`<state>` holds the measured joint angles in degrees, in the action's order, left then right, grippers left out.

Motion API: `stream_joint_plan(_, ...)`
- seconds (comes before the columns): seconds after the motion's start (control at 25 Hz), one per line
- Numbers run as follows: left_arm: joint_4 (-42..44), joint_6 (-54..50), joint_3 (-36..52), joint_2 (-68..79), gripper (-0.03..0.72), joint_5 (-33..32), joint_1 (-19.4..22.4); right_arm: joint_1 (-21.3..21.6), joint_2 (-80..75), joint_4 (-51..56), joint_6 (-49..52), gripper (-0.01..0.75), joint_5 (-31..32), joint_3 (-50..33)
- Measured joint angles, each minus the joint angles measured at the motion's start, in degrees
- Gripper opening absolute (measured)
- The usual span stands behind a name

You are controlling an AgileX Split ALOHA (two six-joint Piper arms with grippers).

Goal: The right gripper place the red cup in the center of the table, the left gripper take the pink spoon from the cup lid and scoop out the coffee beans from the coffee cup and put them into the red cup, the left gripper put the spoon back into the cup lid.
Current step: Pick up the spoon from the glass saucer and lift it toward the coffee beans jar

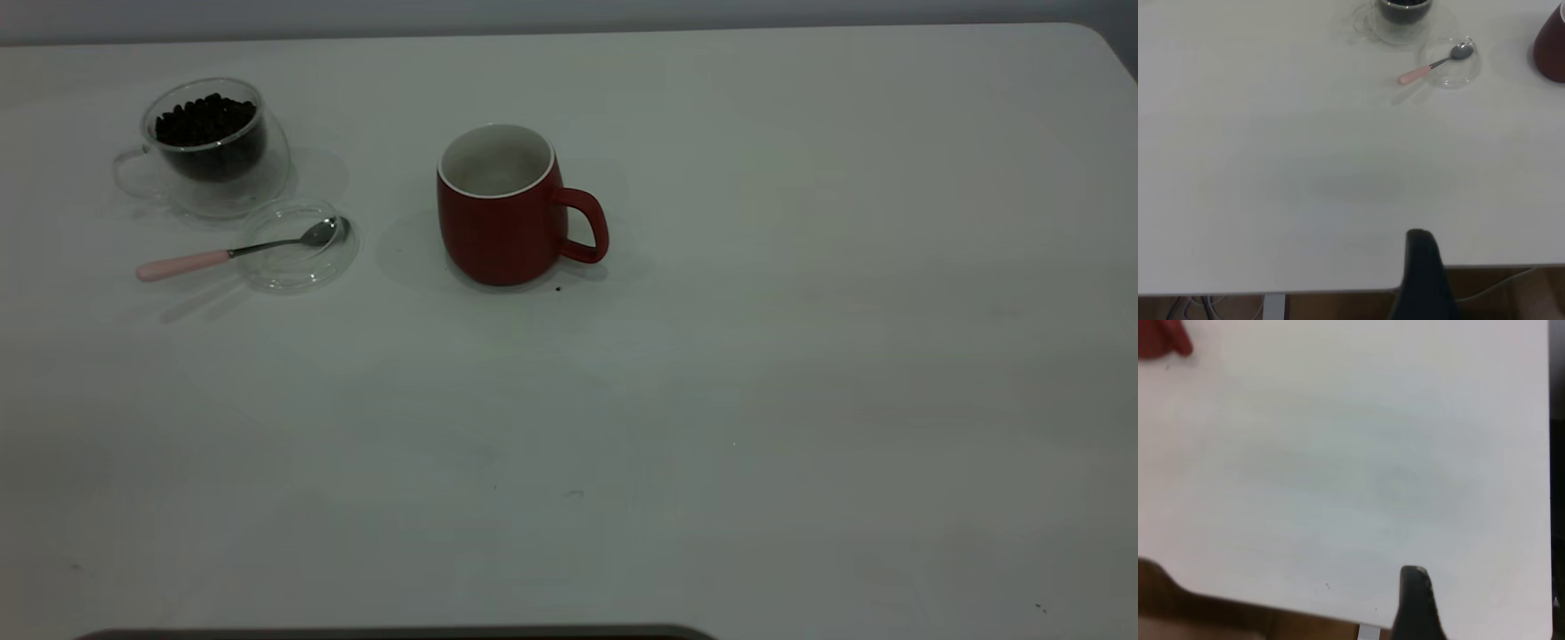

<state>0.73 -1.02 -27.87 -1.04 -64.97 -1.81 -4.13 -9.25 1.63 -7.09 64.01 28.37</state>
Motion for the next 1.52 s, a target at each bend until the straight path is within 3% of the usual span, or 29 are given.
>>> stream_joint_plan(0.44,0.00,0.00,0.00,0.00,0.588,0.00,0.00,1.72,7.13,0.05,2.78,0.586,0.18,-1.37)
stream_joint_plan(1.52,0.00,0.15,0.00,0.00,0.588,0.00,0.00,1.77,7.63,0.05,3.02,0.586,0.18,-1.37)
